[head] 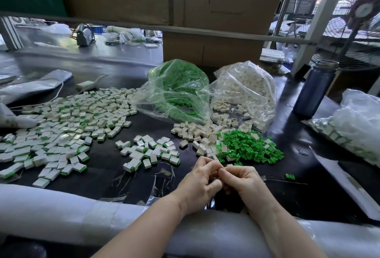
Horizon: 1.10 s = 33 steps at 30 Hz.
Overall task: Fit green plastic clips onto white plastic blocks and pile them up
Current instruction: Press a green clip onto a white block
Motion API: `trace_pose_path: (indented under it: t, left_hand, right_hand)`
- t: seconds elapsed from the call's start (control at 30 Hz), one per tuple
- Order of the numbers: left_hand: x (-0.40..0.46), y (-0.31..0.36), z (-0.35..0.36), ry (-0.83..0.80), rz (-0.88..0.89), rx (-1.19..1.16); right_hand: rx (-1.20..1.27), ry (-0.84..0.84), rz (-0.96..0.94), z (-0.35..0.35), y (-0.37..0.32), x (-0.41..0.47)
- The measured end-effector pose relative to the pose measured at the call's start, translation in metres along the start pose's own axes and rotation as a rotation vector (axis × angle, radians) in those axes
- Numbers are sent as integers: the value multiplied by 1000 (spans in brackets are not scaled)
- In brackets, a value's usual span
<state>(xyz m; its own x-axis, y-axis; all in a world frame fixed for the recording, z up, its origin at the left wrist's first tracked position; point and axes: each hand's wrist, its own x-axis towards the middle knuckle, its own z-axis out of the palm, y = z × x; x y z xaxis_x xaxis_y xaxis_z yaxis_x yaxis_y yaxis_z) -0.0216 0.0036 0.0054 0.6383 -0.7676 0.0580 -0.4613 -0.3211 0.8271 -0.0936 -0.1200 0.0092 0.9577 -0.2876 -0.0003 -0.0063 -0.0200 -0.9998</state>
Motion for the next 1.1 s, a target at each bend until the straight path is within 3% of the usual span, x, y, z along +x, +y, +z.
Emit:
trace_pose_path:
  t: [1.1]
  left_hand:
    - [-3,3,-2,0,29,-15]
  right_hand:
    - [37,21,-11,2,-3,-2]
